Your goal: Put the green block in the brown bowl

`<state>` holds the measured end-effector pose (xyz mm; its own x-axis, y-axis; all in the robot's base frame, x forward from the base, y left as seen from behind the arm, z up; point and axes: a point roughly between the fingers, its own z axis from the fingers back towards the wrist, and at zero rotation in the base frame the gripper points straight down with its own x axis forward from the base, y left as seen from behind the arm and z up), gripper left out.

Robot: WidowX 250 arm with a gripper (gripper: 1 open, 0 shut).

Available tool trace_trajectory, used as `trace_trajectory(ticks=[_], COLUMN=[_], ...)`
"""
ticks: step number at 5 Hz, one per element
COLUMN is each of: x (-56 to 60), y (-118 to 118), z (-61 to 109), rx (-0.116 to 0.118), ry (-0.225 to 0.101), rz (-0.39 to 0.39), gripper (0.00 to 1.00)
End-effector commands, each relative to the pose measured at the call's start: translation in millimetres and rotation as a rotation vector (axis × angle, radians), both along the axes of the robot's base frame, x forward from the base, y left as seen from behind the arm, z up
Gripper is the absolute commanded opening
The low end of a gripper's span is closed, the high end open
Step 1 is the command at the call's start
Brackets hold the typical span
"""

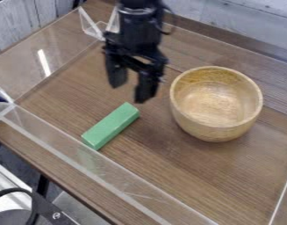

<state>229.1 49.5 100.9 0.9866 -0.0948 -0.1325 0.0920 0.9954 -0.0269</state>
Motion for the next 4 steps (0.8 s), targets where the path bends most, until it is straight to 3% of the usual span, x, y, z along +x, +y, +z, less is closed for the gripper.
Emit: trace_trajectory(ticks=[1, 3, 4], x=[-5.7, -17.6, -17.8], y=[15.4, 29.3, 30.0], z=[7.5, -12.3, -22.1], rx=[0.018, 0.027, 0.027], ry=[-0.06, -0.049, -0.045], rz=[-0.038, -0.046, -0.052], gripper=[1.0, 1.0, 1.0])
